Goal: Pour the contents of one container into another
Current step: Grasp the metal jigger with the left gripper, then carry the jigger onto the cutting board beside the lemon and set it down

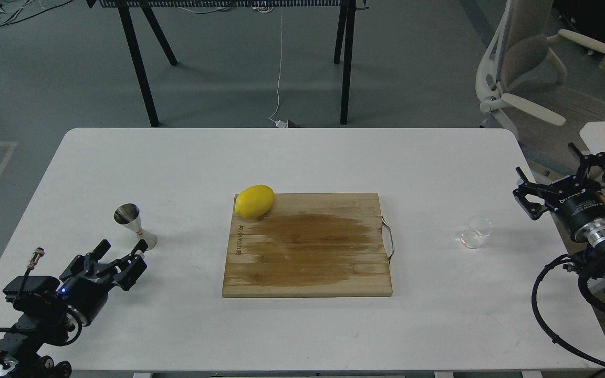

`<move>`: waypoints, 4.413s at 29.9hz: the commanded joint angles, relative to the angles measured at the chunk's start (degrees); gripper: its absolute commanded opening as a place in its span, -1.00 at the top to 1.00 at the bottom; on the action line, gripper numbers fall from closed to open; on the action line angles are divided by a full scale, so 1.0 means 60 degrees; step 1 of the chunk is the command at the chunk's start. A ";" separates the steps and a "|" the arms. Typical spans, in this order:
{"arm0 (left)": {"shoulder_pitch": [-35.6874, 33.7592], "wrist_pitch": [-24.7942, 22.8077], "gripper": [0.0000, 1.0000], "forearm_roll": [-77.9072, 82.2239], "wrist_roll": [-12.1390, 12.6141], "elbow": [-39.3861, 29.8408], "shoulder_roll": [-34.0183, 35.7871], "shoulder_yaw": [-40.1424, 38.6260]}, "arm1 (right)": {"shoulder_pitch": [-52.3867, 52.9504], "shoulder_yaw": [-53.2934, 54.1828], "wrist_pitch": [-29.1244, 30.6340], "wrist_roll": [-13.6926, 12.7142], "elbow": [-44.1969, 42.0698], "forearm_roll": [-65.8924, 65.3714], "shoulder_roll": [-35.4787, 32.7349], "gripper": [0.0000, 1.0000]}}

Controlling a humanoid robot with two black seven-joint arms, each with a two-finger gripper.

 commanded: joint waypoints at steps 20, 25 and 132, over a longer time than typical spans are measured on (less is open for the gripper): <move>-0.1821 0.0000 -0.58 -0.0091 -0.0001 0.2188 -0.1179 0.0807 | -0.0016 0.0014 0.0000 -0.0001 -0.0001 0.0000 0.0030 -0.99; -0.1938 0.0000 -0.16 -0.0091 -0.0001 0.2334 -0.1194 0.0822 | -0.0016 0.0014 0.0000 -0.0001 -0.0016 0.0000 0.0030 -0.99; -0.3843 0.0000 -0.99 0.0525 -0.0001 0.1457 -0.2850 0.5495 | -0.0075 0.0014 0.0000 -0.0001 -0.0660 -0.0015 0.0308 -0.99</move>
